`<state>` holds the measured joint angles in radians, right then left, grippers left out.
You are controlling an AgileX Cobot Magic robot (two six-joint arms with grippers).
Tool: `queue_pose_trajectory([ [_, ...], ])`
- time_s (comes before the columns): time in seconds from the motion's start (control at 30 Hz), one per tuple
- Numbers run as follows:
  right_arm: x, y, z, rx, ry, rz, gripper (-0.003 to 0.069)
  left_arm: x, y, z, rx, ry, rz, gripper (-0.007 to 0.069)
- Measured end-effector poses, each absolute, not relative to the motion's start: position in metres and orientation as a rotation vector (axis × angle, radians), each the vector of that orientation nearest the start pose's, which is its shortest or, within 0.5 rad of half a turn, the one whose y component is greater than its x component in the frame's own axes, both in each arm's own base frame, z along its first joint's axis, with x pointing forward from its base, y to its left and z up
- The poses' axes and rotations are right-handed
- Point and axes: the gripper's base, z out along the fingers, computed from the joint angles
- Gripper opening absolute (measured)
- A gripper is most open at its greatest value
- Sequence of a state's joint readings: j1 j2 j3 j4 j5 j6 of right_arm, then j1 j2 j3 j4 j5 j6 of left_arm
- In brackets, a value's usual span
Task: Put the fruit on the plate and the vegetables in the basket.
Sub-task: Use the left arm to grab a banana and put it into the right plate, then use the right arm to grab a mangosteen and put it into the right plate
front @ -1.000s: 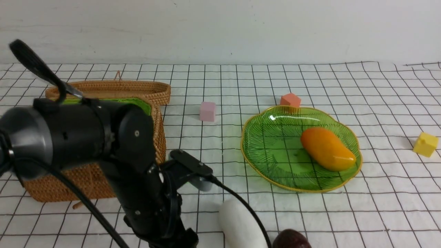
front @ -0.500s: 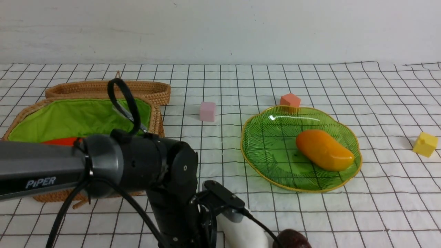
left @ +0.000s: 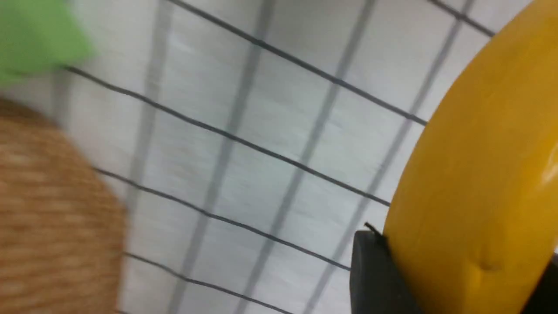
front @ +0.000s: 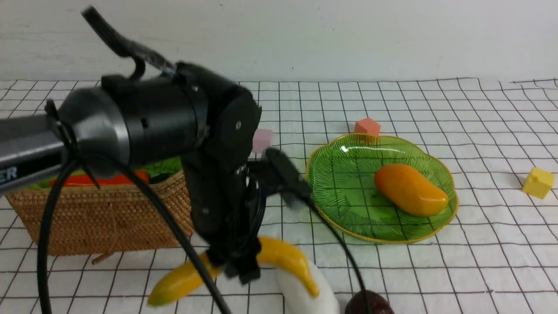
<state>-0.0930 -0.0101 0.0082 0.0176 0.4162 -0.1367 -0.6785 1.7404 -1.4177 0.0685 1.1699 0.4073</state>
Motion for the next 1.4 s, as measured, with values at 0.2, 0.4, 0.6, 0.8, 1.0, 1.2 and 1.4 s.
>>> queue_pose_trajectory([
  [0.2,0.051,-0.004,0.174,-0.031,1.900,-0.138,0.0243,0.331,-0.262,0.307,0.908,2.257,-0.209,0.0321],
  [0.4,0.051,-0.004,0.174,-0.031,1.900,-0.138,0.0243,0.383,-0.309,0.267,0.376,2.385,-0.504,0.0321],
  [0.6,0.051,-0.004,0.174,-0.031,1.900,-0.138,0.0243,0.413,-0.333,0.242,0.302,2.447,-0.505,0.0325],
  [0.8,0.051,-0.004,0.174,-0.031,1.900,-0.138,0.0243,0.417,-0.334,0.240,0.305,2.512,-0.442,0.0531],
  [1.0,0.051,-0.004,0.174,-0.031,1.900,-0.138,0.0243,0.401,-0.317,0.279,0.419,2.564,-0.367,0.0647],
  [1.2,0.051,-0.004,0.174,-0.031,1.900,-0.138,0.0243,0.336,-0.238,0.432,0.493,2.375,-0.425,0.0545],
  [1.4,0.051,-0.004,0.174,-0.031,1.900,-0.138,0.0243,0.239,-0.162,0.496,0.457,2.263,-0.414,0.0348],
])
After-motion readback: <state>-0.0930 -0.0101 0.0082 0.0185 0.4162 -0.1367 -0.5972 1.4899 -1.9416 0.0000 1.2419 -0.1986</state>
